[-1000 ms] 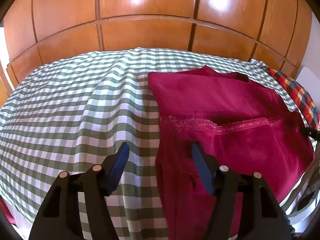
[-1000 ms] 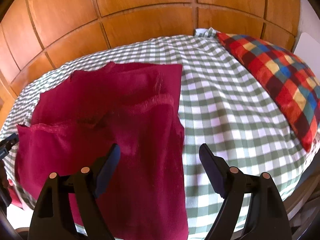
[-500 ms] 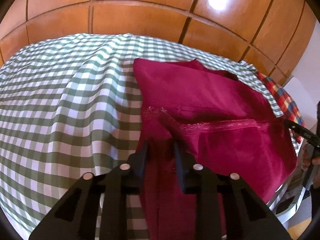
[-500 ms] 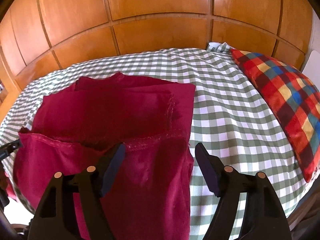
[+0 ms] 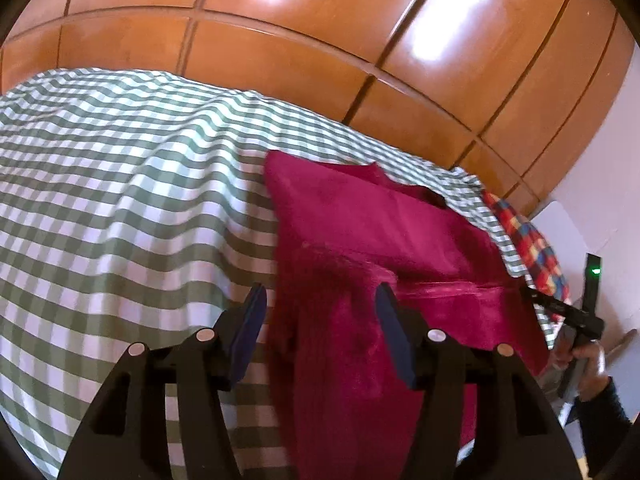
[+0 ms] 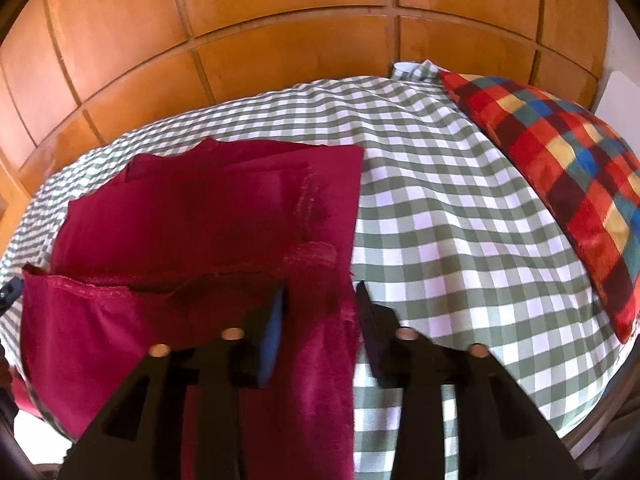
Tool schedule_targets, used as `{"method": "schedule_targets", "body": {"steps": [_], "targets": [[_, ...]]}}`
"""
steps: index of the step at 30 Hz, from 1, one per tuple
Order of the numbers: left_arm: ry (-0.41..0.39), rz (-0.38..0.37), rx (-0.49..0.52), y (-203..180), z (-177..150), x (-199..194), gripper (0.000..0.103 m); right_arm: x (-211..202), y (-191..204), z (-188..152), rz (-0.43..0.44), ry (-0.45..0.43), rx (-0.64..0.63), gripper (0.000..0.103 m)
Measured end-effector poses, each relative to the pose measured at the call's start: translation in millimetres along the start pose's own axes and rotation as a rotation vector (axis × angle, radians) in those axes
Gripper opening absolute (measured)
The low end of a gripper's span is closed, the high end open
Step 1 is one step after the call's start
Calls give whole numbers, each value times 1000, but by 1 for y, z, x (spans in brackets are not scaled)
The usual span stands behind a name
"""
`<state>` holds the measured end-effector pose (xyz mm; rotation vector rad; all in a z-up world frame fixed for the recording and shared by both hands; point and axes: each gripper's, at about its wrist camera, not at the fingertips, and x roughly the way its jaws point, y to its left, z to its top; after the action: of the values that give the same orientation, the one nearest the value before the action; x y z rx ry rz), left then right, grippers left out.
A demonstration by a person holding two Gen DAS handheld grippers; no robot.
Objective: Fold small clothes
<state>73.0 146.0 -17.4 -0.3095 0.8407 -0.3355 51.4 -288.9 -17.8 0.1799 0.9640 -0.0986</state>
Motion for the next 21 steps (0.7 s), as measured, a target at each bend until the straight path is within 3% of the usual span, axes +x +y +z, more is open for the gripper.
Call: {"method": "schedule_targets", "body": {"steps": [8, 9, 10, 13, 14, 15, 17, 21], "targets": [[71, -46, 9, 4, 1, 22, 55, 9, 2, -3, 33, 25, 8, 46], [80, -64, 5, 1, 3, 27, 54, 11, 4, -3, 40, 30, 6, 46], [87, -79, 4, 0, 4, 30, 44, 12, 5, -3, 41, 35, 5, 46], [98, -92, 24, -8, 4, 34, 15, 9, 8, -4, 25, 32, -17, 32], [88, -88, 38, -12, 3, 31, 11, 5, 9, -5, 13, 25, -28, 23], [80, -89, 43, -14, 2, 28, 10, 2, 9, -6, 7, 18, -36, 14], [53, -100, 45, -17, 0, 16, 8, -7, 7, -8, 1, 1, -34, 9], [-14, -130, 42, -21, 1, -13, 8, -29, 8, -10, 22, -52, -13, 7]]}}
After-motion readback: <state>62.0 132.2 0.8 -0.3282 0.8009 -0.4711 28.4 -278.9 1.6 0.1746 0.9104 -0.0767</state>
